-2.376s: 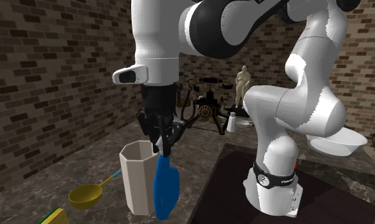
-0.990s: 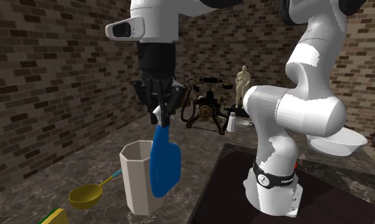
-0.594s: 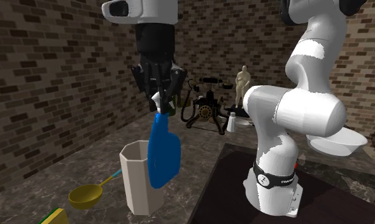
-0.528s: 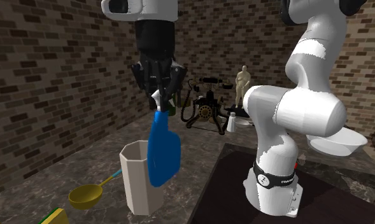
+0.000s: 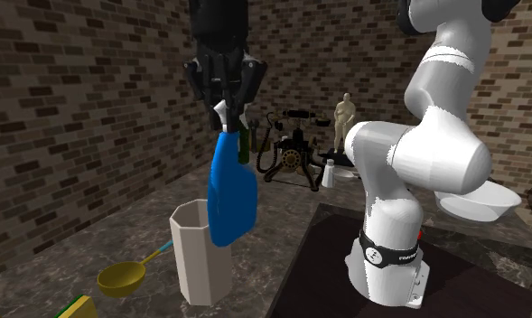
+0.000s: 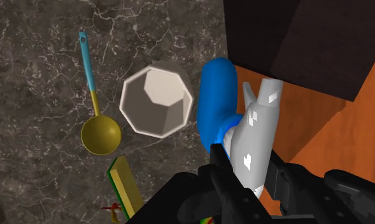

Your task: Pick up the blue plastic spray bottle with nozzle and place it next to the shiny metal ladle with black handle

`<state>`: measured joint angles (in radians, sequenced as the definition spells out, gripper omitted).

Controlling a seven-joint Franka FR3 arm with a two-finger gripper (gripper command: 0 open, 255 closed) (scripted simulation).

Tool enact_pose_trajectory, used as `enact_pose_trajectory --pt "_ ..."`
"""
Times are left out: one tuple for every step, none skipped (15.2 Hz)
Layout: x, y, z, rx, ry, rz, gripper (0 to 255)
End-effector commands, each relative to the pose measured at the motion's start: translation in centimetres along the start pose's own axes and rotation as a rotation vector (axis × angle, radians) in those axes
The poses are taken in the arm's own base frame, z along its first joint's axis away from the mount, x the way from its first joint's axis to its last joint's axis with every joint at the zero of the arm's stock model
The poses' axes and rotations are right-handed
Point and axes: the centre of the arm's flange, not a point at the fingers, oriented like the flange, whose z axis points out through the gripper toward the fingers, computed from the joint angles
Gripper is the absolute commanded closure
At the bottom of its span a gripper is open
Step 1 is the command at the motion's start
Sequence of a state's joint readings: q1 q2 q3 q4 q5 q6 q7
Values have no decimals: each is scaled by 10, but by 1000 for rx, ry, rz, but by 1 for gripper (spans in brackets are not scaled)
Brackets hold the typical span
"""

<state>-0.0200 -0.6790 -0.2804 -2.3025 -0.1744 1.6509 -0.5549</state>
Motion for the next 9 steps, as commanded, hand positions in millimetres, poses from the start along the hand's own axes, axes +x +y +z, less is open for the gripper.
enact_pose_trajectory --pt "0 1 -12 0 0 0 255" --pt "0 1 -17 0 0 0 255" --pt "0 1 -22 0 0 0 255" --pt "0 1 -27 0 0 0 255" --pt "0 1 -33 0 0 0 255" --pt "0 2 -38 0 0 0 255" --pt "0 2 -43 0 0 0 255" --pt "0 2 -49 0 0 0 255" --pt "0 2 -54 0 0 0 255"
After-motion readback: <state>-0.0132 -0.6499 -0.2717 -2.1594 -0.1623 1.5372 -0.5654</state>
